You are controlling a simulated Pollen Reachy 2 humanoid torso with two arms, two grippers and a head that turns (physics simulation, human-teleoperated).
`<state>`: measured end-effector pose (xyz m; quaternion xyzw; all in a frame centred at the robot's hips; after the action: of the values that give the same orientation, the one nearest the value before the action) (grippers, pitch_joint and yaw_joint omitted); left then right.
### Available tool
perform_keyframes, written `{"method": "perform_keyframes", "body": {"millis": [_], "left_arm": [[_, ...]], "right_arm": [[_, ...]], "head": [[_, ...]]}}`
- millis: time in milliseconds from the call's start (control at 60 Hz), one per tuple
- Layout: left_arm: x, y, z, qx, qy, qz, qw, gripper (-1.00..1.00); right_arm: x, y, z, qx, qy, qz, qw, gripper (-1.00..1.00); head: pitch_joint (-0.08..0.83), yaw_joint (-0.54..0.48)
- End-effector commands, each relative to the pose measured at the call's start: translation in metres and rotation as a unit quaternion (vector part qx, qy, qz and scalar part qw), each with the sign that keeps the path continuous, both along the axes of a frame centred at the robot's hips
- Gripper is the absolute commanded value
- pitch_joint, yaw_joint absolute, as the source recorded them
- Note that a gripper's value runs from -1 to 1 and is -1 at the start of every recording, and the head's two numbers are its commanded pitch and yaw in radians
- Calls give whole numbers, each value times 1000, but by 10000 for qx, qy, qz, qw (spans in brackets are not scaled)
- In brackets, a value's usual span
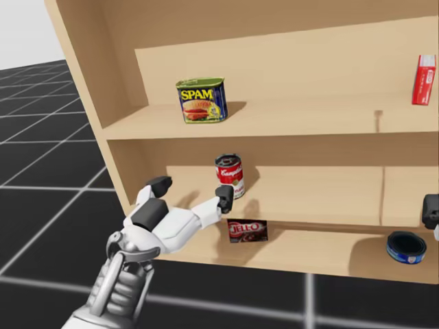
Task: Find the tomato soup can on the shelf and bring it to me.
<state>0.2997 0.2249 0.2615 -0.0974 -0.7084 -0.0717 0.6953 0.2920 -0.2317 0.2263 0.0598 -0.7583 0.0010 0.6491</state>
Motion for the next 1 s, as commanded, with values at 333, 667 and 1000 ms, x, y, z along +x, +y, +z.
{"method": "perform_keyframes", "body": {"millis": [333, 667, 1000], "left_arm": [[63, -49, 8, -106, 669, -107, 9976, -1000], [102, -58, -10, -161, 964, 233, 9949, -1000], [110, -68, -19, -35, 1010, 556, 9933, 1000]], "right_arm": [[-1, -1, 0, 109, -19, -30, 9999, -1000], [-1, -2, 0, 110, -41, -56, 9999, -1000], [-1, -3, 0, 123, -45, -66, 9999, -1000]], "head": [[373, 273], [380, 268], [382, 261]]}}
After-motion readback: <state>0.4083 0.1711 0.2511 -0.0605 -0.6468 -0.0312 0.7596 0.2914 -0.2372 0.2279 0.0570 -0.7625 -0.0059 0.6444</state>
